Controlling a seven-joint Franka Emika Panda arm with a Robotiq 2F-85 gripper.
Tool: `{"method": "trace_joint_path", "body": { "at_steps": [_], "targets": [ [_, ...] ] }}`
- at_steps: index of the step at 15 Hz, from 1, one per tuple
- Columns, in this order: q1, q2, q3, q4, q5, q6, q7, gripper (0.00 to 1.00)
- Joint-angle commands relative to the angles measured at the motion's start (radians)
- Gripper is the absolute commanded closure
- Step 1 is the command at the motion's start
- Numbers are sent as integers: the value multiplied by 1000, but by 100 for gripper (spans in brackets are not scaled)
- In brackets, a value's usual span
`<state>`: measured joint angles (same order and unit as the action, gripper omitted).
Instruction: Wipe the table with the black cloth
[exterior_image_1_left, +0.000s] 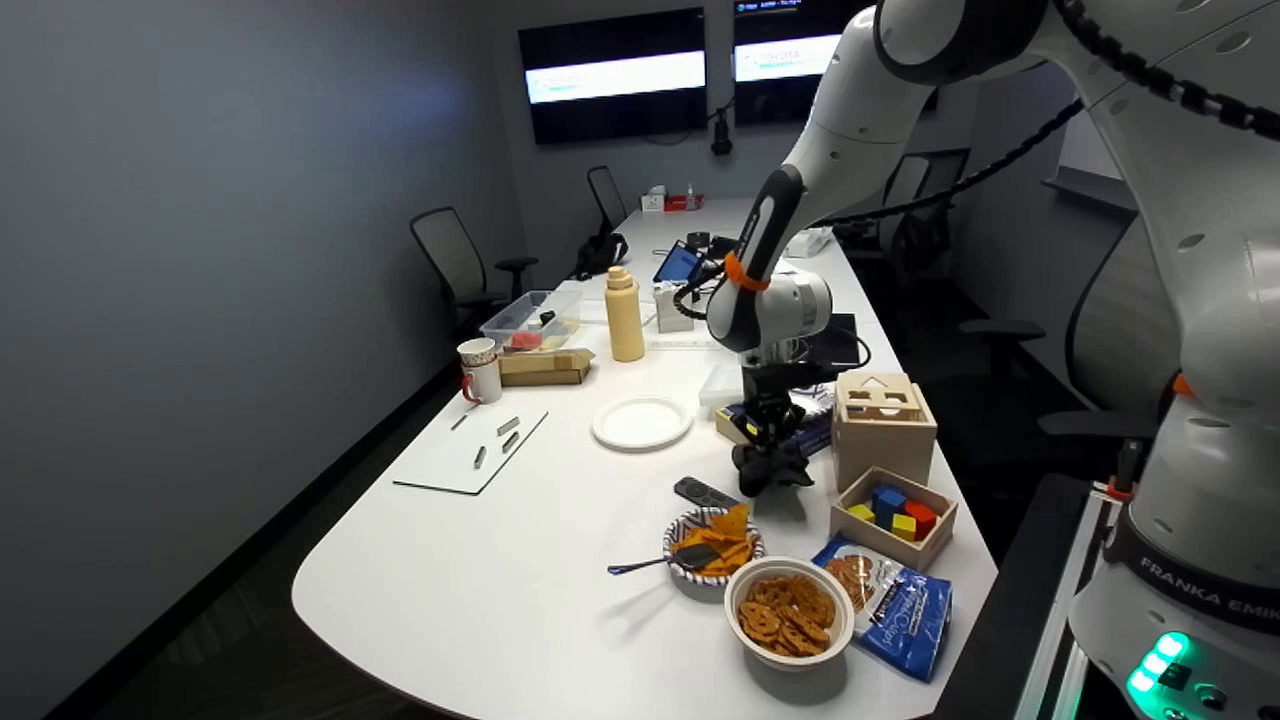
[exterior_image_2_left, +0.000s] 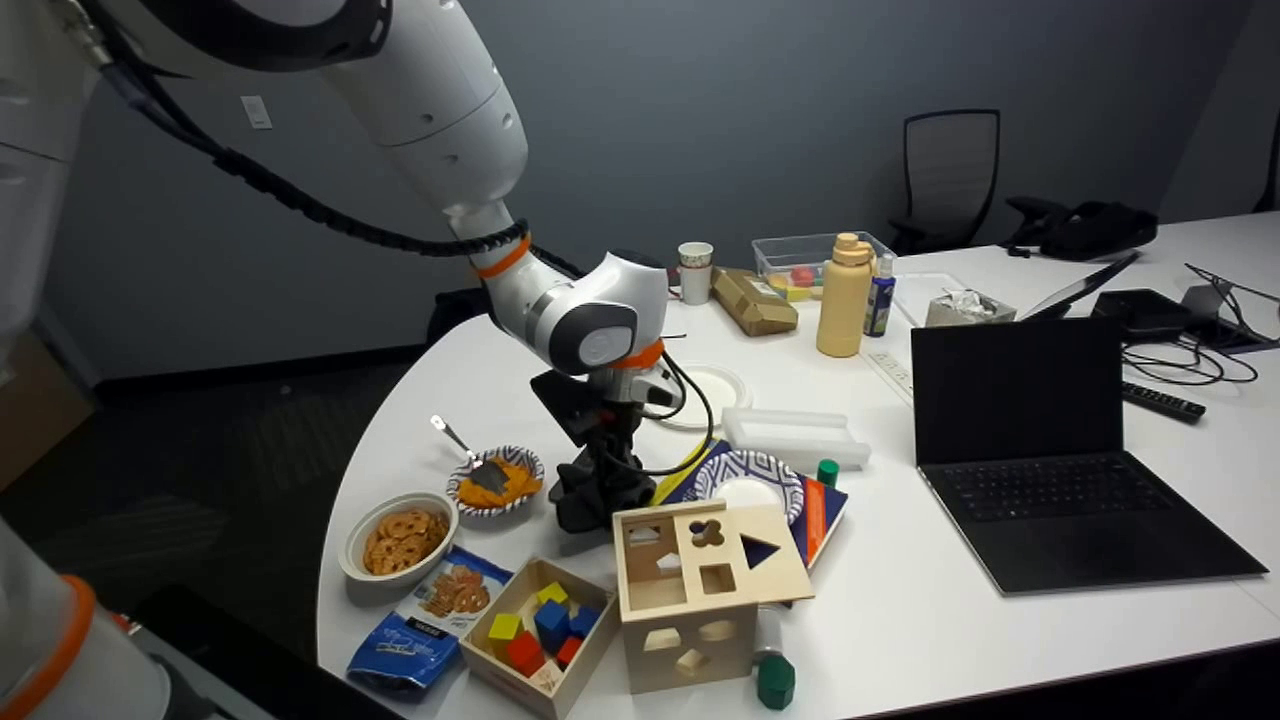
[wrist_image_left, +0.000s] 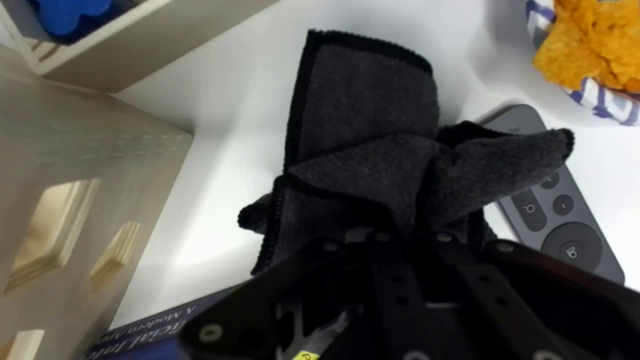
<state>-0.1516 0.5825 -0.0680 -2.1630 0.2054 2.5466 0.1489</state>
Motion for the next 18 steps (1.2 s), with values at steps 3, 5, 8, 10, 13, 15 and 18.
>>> {"method": "trace_joint_path", "body": {
  "at_steps": [3,5,8,10,13,15,18],
  "targets": [
    [11,38,51,39,24,-1,-23,98],
    [13,49,72,51,20,-29,-38,98],
    [20,35,95,32,17,-71,-51,98],
    [43,12,83,2,5,-102,-24,98],
    [76,-17,41,-52,-16,-105,23,98],
    [91,-23,5,-77,-30,-92,50,98],
    [92,-15,-32,-80,-32,-50,72,98]
  ]
}}
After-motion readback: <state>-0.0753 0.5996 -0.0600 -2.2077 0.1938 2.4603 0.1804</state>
